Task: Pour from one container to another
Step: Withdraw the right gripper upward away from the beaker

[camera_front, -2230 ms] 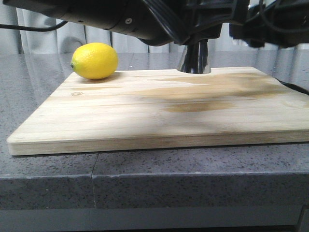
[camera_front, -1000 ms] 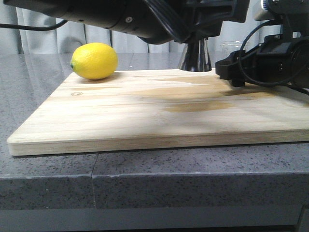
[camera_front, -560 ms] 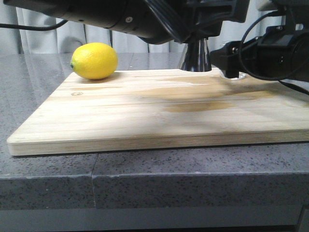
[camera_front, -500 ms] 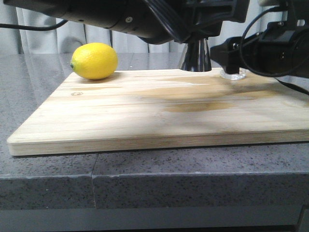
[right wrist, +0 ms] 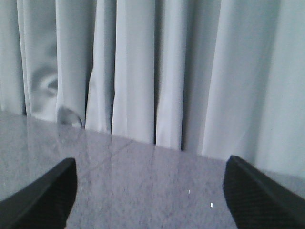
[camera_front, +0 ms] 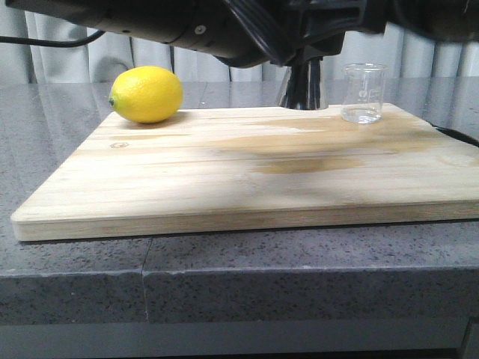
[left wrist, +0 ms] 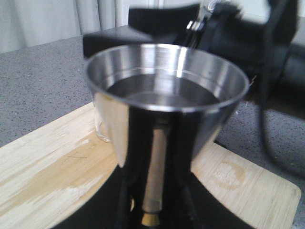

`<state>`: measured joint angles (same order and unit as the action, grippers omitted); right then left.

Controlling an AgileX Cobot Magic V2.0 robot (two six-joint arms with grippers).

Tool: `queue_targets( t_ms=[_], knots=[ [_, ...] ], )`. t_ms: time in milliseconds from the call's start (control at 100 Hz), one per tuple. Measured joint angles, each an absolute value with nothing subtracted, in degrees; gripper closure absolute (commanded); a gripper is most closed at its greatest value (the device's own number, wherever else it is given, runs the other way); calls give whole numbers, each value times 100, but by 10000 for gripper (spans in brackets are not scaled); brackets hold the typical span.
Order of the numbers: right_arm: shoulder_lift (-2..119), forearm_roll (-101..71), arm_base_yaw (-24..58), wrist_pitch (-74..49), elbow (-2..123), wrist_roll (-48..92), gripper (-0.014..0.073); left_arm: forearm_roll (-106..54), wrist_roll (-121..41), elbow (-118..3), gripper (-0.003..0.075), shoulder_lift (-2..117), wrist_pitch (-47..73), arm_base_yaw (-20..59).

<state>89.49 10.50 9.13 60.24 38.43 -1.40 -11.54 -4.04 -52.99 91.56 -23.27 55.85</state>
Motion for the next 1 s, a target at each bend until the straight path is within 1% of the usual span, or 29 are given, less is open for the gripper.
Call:
queue_targets(
  t_ms=[200, 550, 790, 1000],
  knots=[
    [7910, 1060, 913, 6083, 3843, -140, 28, -1154, -404, -5037, 739, 9156, -2895, 5541],
    [6331, 1073, 913, 5976, 3843, -140, 28, -1154, -382, -4549, 739, 9156, -3204, 4976],
    [5749, 1082, 913, 5644, 3843, -140, 28, -1154, -285, -4321, 739, 9156, -3314, 4667],
    [5544, 1117, 913, 5568, 3843, -140, 28, -1164, -259, -4133, 739, 9156, -3491, 4588]
  ],
)
